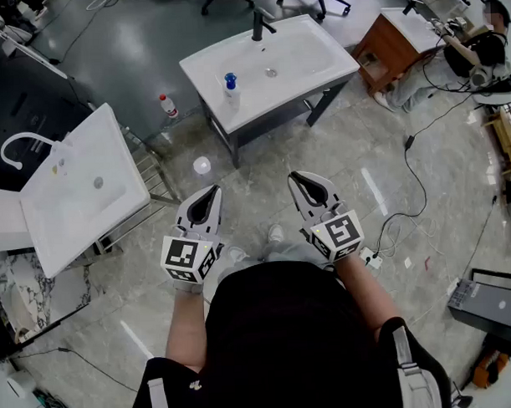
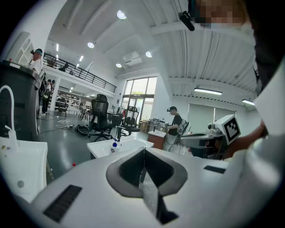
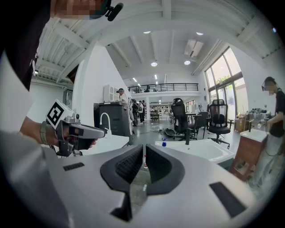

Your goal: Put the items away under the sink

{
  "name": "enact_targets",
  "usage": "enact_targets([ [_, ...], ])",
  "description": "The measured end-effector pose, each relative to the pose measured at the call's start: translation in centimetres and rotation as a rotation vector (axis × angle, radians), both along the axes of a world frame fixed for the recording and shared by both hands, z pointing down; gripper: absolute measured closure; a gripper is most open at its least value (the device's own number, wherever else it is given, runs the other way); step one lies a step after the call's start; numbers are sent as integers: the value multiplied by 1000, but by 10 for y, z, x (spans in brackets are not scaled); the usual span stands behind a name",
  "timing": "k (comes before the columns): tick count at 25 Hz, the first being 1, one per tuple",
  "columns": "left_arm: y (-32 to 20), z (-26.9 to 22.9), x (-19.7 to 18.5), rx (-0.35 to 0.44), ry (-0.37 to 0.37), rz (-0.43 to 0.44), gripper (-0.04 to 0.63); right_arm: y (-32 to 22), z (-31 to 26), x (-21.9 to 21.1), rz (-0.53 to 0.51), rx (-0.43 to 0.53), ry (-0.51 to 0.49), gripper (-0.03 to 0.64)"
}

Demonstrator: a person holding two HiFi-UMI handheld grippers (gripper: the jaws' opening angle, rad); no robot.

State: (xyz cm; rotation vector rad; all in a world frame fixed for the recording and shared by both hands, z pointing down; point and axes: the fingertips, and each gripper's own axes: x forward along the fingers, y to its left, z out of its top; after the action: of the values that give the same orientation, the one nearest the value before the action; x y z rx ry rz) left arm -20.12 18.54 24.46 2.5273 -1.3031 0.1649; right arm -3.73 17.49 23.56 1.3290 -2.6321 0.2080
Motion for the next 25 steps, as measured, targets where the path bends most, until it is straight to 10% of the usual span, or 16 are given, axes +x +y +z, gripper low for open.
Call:
enact_targets([
  [25,-57,20,61,-75,-103,-85,572,-85,24,70,-31,-64,-133,574],
])
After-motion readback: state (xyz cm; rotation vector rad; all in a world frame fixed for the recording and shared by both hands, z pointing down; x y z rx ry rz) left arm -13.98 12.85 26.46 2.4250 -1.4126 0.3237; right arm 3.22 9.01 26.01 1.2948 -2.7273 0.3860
